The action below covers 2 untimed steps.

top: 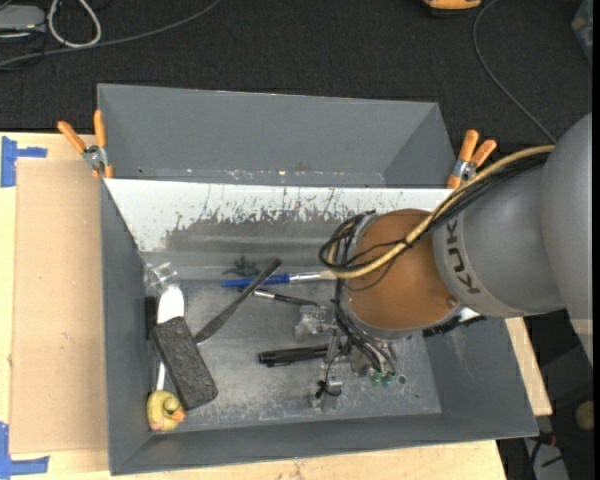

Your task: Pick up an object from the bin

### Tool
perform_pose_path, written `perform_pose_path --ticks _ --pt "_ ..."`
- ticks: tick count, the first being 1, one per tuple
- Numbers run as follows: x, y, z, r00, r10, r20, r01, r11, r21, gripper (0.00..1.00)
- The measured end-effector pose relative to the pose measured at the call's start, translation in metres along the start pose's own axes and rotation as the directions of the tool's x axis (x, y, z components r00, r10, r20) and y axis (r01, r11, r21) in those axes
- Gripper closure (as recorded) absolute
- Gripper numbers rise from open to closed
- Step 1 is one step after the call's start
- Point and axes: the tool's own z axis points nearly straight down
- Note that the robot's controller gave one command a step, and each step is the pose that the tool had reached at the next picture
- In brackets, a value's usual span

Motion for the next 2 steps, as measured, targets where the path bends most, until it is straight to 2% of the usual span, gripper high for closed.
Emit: perform_pose_path --ticks 1,2 --pt "-0.0026 0.0028 0.0079 1.000 0.022 -0.006 -0.022 1.000 0.005 0.00" --pt "-0.0013 0.0015 0.0033 1.000 0.010 -0.003 -0.010 1.000 0.002 0.00"
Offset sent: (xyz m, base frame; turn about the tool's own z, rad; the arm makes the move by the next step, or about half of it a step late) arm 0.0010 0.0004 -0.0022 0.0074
